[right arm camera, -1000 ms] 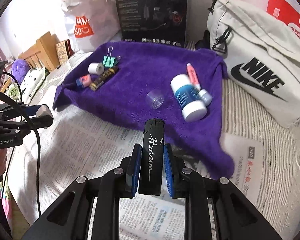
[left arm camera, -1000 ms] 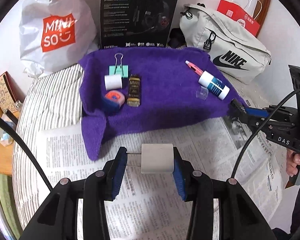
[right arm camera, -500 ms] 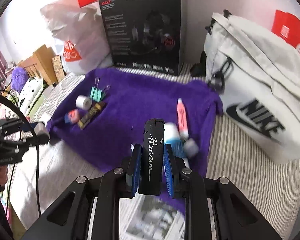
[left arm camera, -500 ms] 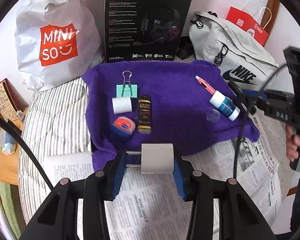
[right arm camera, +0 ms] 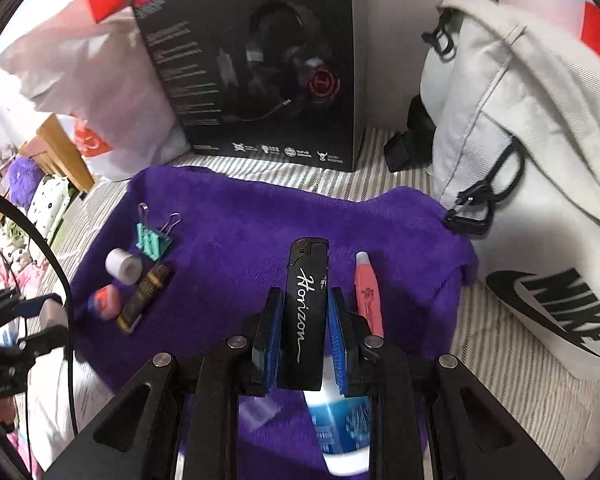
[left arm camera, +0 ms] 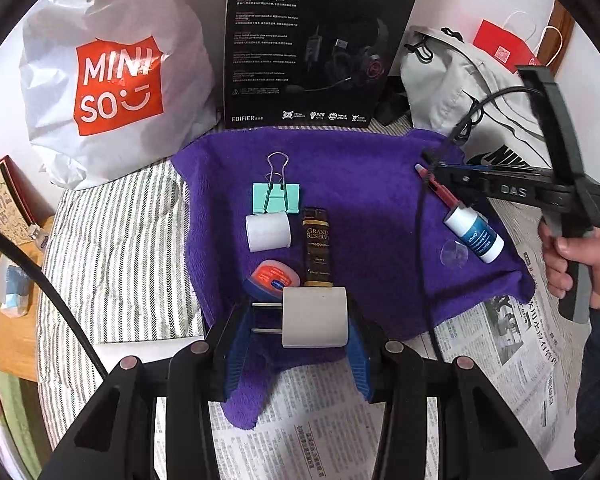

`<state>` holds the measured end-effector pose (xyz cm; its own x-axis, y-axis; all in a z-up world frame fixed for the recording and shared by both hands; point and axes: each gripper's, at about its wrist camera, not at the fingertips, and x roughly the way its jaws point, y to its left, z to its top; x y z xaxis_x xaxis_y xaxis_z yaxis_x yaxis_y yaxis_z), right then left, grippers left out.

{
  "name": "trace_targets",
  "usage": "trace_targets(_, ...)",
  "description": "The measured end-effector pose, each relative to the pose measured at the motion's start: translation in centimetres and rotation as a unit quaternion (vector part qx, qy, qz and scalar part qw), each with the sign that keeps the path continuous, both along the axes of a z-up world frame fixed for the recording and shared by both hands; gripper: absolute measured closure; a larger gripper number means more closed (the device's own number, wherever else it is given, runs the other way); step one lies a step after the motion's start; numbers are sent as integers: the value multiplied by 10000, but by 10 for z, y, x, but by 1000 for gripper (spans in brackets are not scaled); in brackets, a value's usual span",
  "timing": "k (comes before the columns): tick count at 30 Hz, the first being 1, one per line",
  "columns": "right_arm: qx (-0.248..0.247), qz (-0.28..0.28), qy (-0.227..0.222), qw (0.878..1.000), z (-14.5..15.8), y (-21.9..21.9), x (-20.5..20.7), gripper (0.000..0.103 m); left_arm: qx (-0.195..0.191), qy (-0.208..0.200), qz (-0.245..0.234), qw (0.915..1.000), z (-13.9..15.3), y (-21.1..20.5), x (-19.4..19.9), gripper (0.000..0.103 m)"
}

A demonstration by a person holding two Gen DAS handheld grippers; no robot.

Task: Organize rigid objects
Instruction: 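Carry the Horizon tube onto the towel while the left tool carries the white plug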

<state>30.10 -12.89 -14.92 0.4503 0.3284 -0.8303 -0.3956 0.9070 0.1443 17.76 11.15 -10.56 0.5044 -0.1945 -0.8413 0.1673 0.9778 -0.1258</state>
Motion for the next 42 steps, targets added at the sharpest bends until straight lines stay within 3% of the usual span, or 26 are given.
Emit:
trace_targets(11, -349, -72, 300, 9989, -31, 20, 22, 80, -74, 31, -75, 9999, -5, 0, 7, 62)
trace_targets(19, -469, -32, 277, 9985, -36, 24, 21, 80, -90, 48, -52, 9999, -6, 2, 9, 62)
trace_targets(20, -489, -4, 265, 9984, -36, 25, 21, 78, -93, 48, -50, 9999, -6, 2, 9, 62)
trace_targets(23, -466, 93, 300, 9984, -35, 27, 19, 62, -82, 53, -13, 10000, -5, 4, 10, 62)
trace_targets(36, -220, 59, -130, 9997, 9, -3, -18, 58, -92, 55, -62, 9999, -4, -5, 15, 62)
trace_targets(42, -222, 114, -184, 9995, 13, -22, -39, 58, 31, 27, -175, 9998, -4, -24, 31, 62)
